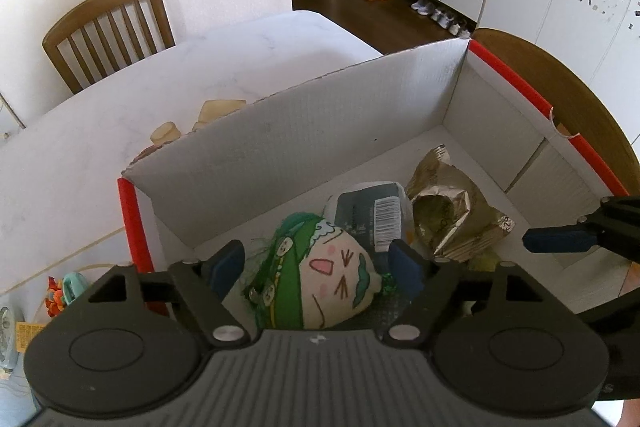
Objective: Organize objects
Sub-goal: 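Open both grippers to release the pouches into the shoebox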
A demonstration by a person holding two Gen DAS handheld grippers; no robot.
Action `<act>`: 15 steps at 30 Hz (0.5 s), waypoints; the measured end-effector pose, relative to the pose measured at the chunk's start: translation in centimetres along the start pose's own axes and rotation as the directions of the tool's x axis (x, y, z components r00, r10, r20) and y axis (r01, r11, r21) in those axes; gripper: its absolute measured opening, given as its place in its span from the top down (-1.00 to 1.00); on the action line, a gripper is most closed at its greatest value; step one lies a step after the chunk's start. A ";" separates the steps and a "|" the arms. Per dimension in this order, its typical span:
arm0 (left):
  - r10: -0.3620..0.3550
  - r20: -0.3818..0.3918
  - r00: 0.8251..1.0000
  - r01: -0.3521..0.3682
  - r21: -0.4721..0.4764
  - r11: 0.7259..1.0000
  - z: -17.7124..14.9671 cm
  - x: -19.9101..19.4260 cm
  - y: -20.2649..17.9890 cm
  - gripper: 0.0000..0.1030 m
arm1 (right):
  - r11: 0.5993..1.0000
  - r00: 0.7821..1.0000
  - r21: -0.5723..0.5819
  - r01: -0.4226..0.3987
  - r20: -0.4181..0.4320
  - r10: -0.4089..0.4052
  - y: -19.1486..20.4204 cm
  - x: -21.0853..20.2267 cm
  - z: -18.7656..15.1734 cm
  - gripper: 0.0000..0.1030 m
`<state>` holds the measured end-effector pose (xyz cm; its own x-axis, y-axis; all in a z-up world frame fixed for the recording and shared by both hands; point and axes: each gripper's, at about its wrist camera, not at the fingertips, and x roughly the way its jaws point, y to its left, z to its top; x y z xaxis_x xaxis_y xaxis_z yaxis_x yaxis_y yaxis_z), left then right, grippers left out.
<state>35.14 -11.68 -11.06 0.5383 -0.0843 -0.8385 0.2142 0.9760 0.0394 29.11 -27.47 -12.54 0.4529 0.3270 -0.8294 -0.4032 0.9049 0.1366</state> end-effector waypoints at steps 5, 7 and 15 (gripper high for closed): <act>-0.003 0.010 1.000 0.003 -0.005 1.000 -0.1 -0.5 0.1 -0.64 | 1.000 1.000 -0.001 -0.009 0.011 0.009 0.3 -0.4 0.1 -0.41; 0.000 0.021 1.000 0.001 -0.005 1.000 -0.2 -1.0 0.2 -0.72 | 1.000 1.000 0.003 -0.011 0.019 0.011 0.3 -0.8 0.2 -0.43; -0.011 0.071 0.997 0.013 -0.027 1.000 -0.5 -3.5 0.9 -0.72 | 0.999 0.996 0.005 -0.039 0.080 0.039 0.7 -3.6 0.6 -0.58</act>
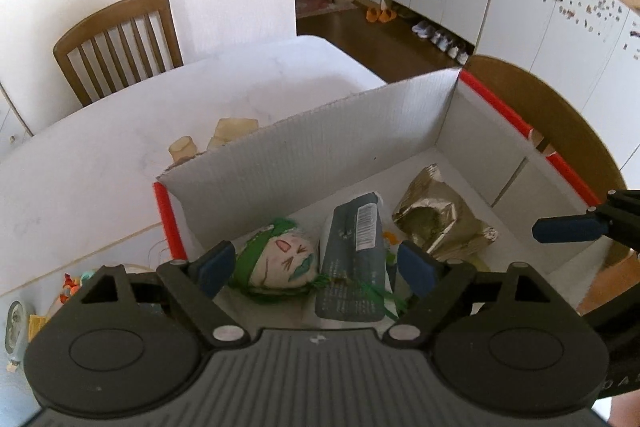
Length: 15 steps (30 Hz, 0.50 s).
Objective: Organize objects
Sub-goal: 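Open both grippers to release the pouches into the shoebox, then withdraw both grippers from the shoebox back over the table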
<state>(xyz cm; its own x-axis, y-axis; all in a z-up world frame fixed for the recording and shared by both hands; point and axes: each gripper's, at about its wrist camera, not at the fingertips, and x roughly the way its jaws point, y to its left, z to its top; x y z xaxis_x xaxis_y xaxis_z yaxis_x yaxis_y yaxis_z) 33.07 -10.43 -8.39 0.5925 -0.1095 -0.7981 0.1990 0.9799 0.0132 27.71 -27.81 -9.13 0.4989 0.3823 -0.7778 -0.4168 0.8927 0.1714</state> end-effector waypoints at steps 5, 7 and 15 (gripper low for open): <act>-0.017 0.033 0.999 0.017 -0.014 1.000 -0.2 -2.2 0.6 -0.72 | 1.000 0.999 0.014 -0.007 0.035 0.007 0.6 -1.7 0.2 -0.60; -0.032 0.045 0.998 0.033 -0.019 0.999 -0.4 -3.0 1.0 -0.72 | 1.000 0.999 0.018 -0.010 0.048 0.009 1.1 -2.4 0.3 -0.62; -0.063 0.110 0.992 0.067 -0.040 0.997 -1.4 -6.9 3.1 -0.72 | 0.999 0.996 0.037 -0.022 0.085 0.019 3.2 -4.1 0.6 -0.73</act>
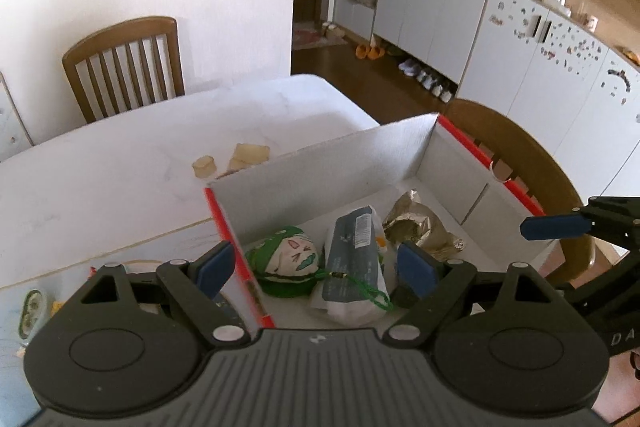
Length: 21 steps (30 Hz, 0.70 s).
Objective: Organize objects
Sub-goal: 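Withdraw both grippers from the shoebox back over the table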
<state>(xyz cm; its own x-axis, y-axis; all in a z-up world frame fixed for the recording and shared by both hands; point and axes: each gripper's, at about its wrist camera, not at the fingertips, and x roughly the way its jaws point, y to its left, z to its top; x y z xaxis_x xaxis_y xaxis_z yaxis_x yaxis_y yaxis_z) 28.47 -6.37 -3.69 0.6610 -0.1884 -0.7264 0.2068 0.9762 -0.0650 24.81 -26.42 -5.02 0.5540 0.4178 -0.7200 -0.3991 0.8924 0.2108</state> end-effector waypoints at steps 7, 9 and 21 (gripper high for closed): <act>-0.031 0.052 0.998 0.031 0.002 1.000 -1.1 -3.5 2.4 -0.72 | 1.000 0.999 -0.007 -0.016 0.044 0.017 3.0 -1.2 0.3 -0.86; -0.035 0.064 0.997 0.036 -0.004 0.999 -1.5 -4.5 3.2 -0.72 | 1.000 0.998 -0.006 -0.021 0.053 0.021 4.0 -1.4 0.3 -0.89; -0.013 0.086 0.996 0.016 -0.034 0.999 -4.5 -8.3 9.8 -0.72 | 0.999 0.997 -0.024 -0.033 0.073 0.034 12.1 0.0 0.3 -0.97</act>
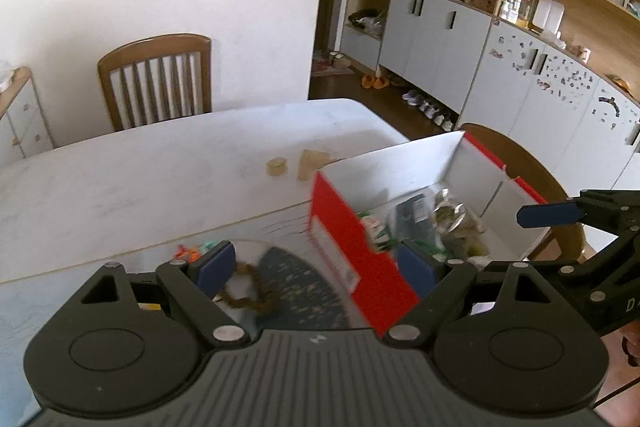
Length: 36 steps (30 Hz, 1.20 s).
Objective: Organize objects
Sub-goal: 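Withdraw both grippers from the shoebox back over the table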
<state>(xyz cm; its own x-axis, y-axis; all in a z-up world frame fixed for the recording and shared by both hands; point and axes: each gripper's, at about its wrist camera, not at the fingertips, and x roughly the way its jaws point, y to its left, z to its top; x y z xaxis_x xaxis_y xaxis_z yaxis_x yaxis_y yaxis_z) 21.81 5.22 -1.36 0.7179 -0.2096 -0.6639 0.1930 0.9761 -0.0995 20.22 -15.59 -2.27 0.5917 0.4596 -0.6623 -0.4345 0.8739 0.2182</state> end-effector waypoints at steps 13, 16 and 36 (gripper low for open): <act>0.002 0.012 1.000 -0.002 -0.062 0.998 -3.0 -1.8 9.1 -0.72 | 0.999 0.999 -0.030 -0.032 -0.041 0.031 6.8 3.3 -0.2 -0.97; 0.010 0.005 1.000 -0.010 -0.074 0.997 -3.5 -1.6 11.2 -0.72 | 0.999 0.998 -0.030 -0.034 -0.061 0.032 7.9 4.4 -0.3 -0.97; 0.039 -0.069 0.997 -0.044 -0.081 0.996 -7.2 4.3 20.4 -0.72 | 0.996 0.984 -0.092 -0.012 -0.178 -0.004 12.3 13.1 -1.2 -0.91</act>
<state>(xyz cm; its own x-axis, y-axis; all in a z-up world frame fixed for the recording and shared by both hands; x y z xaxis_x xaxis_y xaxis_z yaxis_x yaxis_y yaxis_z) 24.05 24.67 -11.62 0.6770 -0.1670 -0.7168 0.1058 0.9859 -0.1298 21.79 0.96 -9.10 0.4633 0.4204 -0.7801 -0.5026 0.8497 0.1594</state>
